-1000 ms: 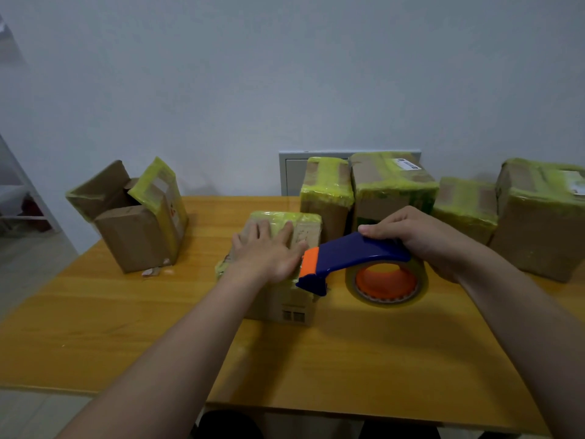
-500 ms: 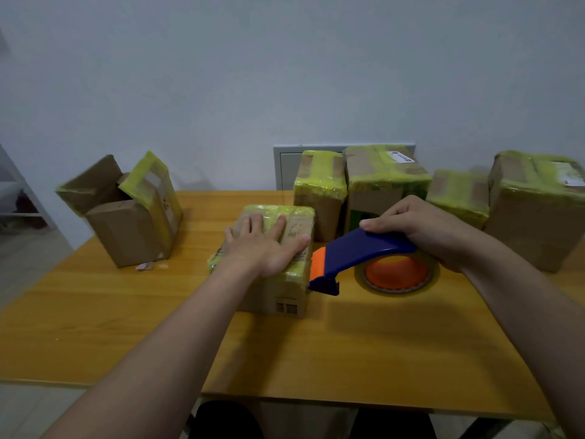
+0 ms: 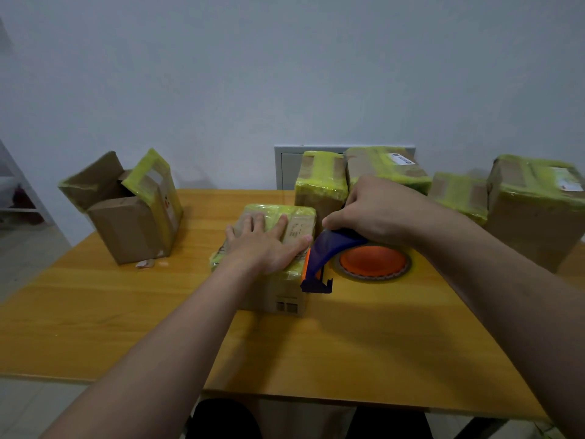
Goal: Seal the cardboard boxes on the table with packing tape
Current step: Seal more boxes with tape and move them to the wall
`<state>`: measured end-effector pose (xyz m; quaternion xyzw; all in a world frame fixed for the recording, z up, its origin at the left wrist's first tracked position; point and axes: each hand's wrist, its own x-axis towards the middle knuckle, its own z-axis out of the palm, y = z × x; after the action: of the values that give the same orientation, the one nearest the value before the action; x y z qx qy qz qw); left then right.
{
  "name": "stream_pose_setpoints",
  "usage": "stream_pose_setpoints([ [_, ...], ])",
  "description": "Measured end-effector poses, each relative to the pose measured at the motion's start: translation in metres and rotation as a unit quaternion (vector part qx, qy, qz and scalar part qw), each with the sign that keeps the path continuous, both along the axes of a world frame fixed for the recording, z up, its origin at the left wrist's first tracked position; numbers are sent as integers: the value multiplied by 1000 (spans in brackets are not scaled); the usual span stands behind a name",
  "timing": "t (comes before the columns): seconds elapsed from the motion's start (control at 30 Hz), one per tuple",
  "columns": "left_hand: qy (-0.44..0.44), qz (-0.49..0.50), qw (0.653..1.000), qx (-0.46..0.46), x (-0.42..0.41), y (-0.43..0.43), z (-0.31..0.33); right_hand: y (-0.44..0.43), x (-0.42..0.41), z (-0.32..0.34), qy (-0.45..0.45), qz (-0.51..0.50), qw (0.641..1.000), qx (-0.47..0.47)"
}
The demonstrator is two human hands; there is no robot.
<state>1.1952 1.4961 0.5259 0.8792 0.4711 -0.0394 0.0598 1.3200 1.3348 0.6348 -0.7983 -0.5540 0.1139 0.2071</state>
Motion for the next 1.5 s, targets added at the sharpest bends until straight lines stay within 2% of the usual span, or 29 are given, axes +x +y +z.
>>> stream_pose_setpoints([
  [0.47,-12,-3,1000,-12,-4,-2,3,1,-13,-1,-64,-25,998,2],
  [0.57,-13,-2,1000,-13,-4,-2,5,2,-15,2,-55,-32,998,1],
  [0.73,-15,-1,1000,-19,-5,0,2,-5,-8,-29,-109,-89,988,-59],
  [0.83,-32,2,999,-10,-2,3,-1,-7,1,-49,-54,-95,994,-26],
  [1.0,-61,-11,998,2,-6,0,-1,-10,9,-32,-45,-100,993,33],
  [1.1,-117,-19,992,43,-15,2,4,-15,20,-25,-8,-115,988,105],
  [1.2,-42,13,998,49,-30,1,14,-13,24,-21,70,-120,971,196],
  [1.3,-12,60,998,-11,-43,-1,21,-1,13,-21,184,-120,933,286],
  [1.4,-60,27,997,-27,-57,5,20,15,-11,-27,281,-105,900,316],
  [1.5,-66,-55,995,-57,-77,20,22,34,-33,-36,382,-93,855,338],
])
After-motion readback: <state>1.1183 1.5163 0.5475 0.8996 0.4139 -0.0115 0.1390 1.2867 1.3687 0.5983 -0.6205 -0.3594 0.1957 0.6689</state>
